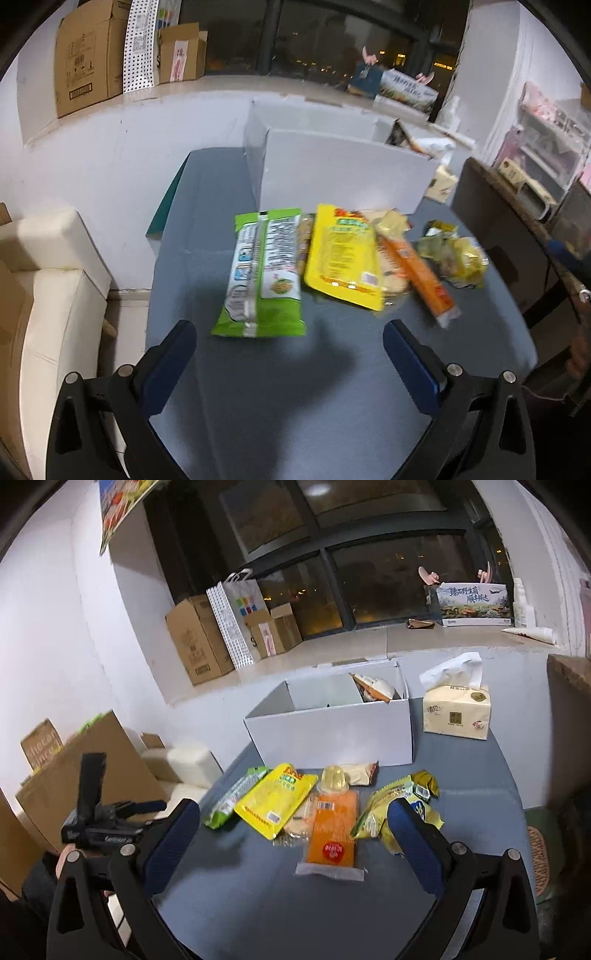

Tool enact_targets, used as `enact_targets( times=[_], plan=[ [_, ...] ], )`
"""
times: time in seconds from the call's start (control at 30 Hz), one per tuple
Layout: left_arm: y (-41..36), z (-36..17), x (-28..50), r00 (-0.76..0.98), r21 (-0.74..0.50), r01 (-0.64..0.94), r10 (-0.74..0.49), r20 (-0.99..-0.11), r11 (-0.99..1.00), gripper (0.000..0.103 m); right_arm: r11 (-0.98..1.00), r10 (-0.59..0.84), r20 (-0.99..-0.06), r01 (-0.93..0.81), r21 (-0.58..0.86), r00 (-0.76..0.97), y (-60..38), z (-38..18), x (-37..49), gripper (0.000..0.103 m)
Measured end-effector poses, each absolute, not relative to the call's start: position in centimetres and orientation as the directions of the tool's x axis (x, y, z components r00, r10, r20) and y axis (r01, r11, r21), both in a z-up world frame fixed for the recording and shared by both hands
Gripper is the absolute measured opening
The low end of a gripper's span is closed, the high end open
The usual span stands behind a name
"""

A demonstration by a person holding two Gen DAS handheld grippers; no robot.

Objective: Organize snacks
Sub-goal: 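Grasp the green-white snack packet with the left gripper while the right grasps the yellow packet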

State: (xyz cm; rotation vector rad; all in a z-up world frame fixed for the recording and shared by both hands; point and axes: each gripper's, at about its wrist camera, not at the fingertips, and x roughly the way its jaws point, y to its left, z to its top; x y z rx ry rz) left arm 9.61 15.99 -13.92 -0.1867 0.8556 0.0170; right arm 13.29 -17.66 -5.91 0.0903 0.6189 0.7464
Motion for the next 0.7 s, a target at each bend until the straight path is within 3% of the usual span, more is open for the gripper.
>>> enact_targets(
  times=[0.2, 0.5, 0.6, 0.67, 0.7],
  plan=[
    [18.3, -16.3, 15.1, 0.599, -0.214, -0.084, -0.123, -0.792, 0.973, 0.103, 0.746, 0.649, -0.500, -0.610, 0.269, 0.573, -17.5, -6.2, 12.5, 0.103],
    [20.1, -19.2, 21.1, 0.510, -0.206, -0.129, -0.114, -0.853, 0.970, 0.101, 0.757, 0.622, -0.535, -0.614, 0.224, 0.571, -16.1, -6.9, 12.0, 0.103],
    [19.4, -19.9, 21.5, 0.499, -0.186, -0.102, -0.111, -0.860, 0.977, 0.088, 0.758, 0.614, -0.544, -0.618, 0.207, 0.571, -15.6, -7.3, 11.8, 0.103],
    [19.1, -19.7, 21.5, 0.515, -0.220, -0.077, -0.150, -0.844, 0.973, 0.068, 0.760, 0.610, -0.554, -0.617, 0.206, 0.566, -15.4, -7.6, 12.0, 0.103],
    [19.0, -19.6, 21.5, 0.513, -0.234, -0.073, -0.164, -0.842, 0.970, 0.068, 0.759, 0.611, -0.559, -0.616, 0.212, 0.561, -15.2, -7.8, 12.1, 0.103]
  ],
)
